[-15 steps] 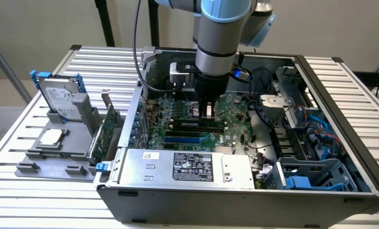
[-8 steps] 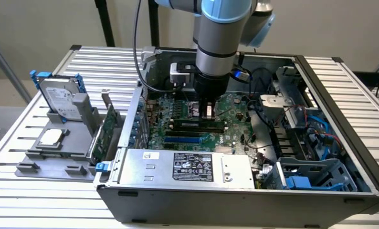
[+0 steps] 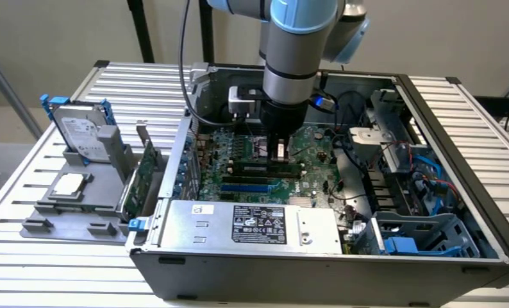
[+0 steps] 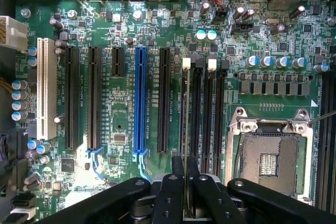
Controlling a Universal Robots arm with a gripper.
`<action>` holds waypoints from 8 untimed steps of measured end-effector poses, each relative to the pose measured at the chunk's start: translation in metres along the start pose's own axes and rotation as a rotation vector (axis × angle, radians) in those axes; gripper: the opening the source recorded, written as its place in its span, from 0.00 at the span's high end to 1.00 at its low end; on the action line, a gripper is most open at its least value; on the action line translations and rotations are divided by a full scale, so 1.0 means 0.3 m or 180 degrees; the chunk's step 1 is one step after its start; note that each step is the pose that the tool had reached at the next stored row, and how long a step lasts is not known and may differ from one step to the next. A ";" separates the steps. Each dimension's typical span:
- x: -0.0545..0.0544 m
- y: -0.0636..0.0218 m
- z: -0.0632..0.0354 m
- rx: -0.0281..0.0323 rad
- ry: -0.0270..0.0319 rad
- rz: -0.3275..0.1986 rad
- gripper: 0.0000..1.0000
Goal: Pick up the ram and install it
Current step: 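Insert the ram into the slot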
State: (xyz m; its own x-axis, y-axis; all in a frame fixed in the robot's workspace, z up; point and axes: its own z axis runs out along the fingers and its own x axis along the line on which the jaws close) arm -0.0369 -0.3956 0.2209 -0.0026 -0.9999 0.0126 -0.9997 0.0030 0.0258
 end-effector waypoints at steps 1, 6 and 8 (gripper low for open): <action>0.000 0.000 0.001 0.0000 0.0000 0.0000 0.86; 0.000 0.000 0.004 0.0000 0.0000 0.0000 0.86; 0.000 0.000 0.005 0.0000 0.0000 0.0000 0.86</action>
State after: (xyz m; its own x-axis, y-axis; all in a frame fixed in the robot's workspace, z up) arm -0.0369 -0.3956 0.2195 -0.0027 -0.9999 0.0127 -0.9997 0.0030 0.0258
